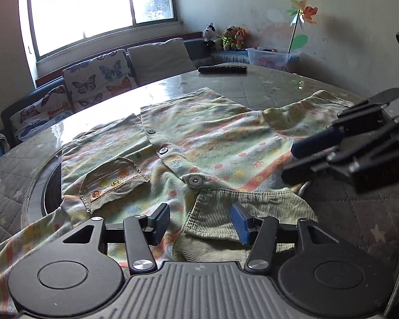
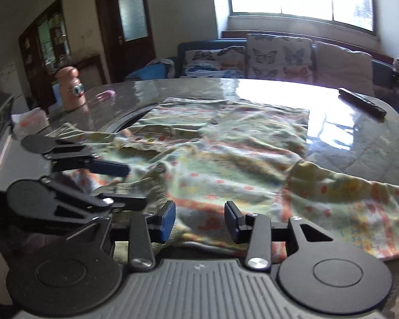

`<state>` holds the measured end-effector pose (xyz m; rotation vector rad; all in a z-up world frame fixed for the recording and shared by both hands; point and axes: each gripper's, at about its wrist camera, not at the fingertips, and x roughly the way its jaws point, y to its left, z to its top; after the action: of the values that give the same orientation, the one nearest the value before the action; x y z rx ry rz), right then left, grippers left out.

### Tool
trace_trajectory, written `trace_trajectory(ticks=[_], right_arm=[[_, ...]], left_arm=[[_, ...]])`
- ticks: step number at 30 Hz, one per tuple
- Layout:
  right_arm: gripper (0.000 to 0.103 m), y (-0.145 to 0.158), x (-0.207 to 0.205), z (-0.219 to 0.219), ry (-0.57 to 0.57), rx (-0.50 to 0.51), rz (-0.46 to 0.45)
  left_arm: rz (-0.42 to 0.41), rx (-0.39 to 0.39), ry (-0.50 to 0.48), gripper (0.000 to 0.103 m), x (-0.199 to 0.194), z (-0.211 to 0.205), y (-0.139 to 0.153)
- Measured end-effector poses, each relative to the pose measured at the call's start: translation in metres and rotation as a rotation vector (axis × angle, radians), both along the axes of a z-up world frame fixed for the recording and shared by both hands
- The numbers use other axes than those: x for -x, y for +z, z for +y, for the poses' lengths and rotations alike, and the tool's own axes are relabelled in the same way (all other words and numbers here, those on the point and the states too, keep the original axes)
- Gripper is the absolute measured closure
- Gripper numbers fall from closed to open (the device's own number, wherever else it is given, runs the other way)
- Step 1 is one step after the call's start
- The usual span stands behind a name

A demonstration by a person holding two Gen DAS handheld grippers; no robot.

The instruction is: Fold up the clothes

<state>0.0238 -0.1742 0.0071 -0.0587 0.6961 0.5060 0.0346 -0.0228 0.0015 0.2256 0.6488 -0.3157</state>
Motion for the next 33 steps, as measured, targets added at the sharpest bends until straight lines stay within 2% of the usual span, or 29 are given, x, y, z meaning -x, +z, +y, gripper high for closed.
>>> trace_trajectory(ticks=[3, 7, 10, 11, 12, 13, 16, 22, 30, 33], right_arm=[[0.061, -0.012, -0.01, -0.007, -0.036, 0.009, 0.032], [0.06, -0.016, -0.003, -0.013, -0.032, 0.016, 0.043], [0.056, -0.012, 0.002, -0.02, -0.041, 0.001, 0.032], [0.054, -0.01, 0.003, -0.024, -0.06, -0.003, 0.023], [0.048, -0.008, 0.003, -0.027, -0.08, -0.006, 0.014], [0.043, -0.006, 0.003, -0.031, -0.099, -0.01, 0.004], [0.037, -0.006, -0.004, -0.054, -0.203, -0.016, -0.01], [0.027, -0.014, -0.021, -0.095, -0.357, 0.013, -0.016], [0.025, -0.03, -0.037, -0.165, -0.574, 0.032, -0.015], [0.023, -0.032, -0.038, -0.181, -0.605, 0.022, -0.022]], left_arm=[[-0.001, -0.005, -0.001, 0.048, 0.001, 0.0, 0.001], [-0.009, -0.009, 0.004, 0.047, 0.0, 0.001, 0.006], [-0.031, -0.001, 0.018, 0.036, -0.003, 0.0, 0.014], [-0.038, 0.003, 0.018, 0.026, -0.004, -0.002, 0.015], [-0.044, 0.006, 0.017, 0.018, -0.005, -0.004, 0.016], [-0.051, 0.009, 0.016, 0.015, -0.006, -0.006, 0.017], [-0.066, 0.015, 0.013, 0.005, -0.008, -0.013, 0.019], [-0.061, 0.026, 0.013, 0.0, -0.012, -0.02, 0.018], [-0.057, 0.031, 0.032, 0.0, -0.014, -0.019, 0.019], [-0.055, 0.041, 0.04, 0.0, -0.015, -0.017, 0.02]])
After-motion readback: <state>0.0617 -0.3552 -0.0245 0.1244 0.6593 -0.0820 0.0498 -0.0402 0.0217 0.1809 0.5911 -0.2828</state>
